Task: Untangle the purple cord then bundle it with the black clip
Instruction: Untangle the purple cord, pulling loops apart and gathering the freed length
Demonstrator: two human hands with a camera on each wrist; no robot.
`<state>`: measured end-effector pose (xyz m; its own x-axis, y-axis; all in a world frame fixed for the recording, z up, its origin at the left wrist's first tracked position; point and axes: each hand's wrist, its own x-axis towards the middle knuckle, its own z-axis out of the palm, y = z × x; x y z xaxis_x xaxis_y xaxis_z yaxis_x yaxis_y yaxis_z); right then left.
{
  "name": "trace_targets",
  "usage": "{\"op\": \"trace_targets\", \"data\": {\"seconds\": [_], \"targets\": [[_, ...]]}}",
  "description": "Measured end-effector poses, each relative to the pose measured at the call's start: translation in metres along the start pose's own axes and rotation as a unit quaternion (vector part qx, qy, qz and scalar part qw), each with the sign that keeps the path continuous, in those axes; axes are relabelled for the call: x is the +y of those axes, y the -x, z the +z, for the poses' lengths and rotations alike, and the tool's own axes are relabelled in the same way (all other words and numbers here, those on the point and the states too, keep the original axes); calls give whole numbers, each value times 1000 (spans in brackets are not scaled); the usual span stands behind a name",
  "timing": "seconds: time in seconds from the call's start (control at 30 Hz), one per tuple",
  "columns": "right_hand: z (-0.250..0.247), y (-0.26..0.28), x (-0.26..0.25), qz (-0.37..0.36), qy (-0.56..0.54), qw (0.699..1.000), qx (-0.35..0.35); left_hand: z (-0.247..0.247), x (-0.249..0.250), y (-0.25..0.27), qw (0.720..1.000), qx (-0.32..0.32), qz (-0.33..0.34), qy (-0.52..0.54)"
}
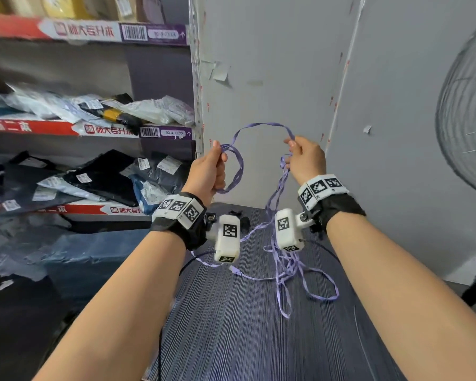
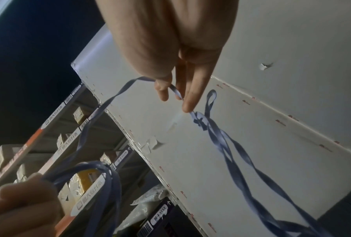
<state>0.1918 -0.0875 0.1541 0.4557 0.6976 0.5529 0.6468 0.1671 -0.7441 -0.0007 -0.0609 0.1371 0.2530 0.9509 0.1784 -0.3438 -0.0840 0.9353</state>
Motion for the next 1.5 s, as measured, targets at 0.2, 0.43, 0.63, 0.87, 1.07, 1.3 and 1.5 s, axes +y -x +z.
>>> {"op": "trace_targets", "data": {"seconds": [0.2,0.43,0.63,0.87,1.07,1.3,1.5], "targets": [[-22,-10,-59,6,-66,998,14,16,52,10,999,-4,43,-1],[-45,-15,-126,-27,-134,990,33,32,117,21,995,-12,98,-1],[-46,-11,-144,-61,-129,989,38,40,150,32,991,-1,132,21],[-47,-7,-149,-106,-83,986,96,36,163,45,989,5,146,37],[-42,7,-128,-86,-99,989,66,35,139,44,989,12,144,15],[-27,24,-106,-56,-191,979,-38,23,88,32,995,5,103,10],[-16,35,-84,13,-279,957,-83,3,50,30,990,-32,119,-69]]}}
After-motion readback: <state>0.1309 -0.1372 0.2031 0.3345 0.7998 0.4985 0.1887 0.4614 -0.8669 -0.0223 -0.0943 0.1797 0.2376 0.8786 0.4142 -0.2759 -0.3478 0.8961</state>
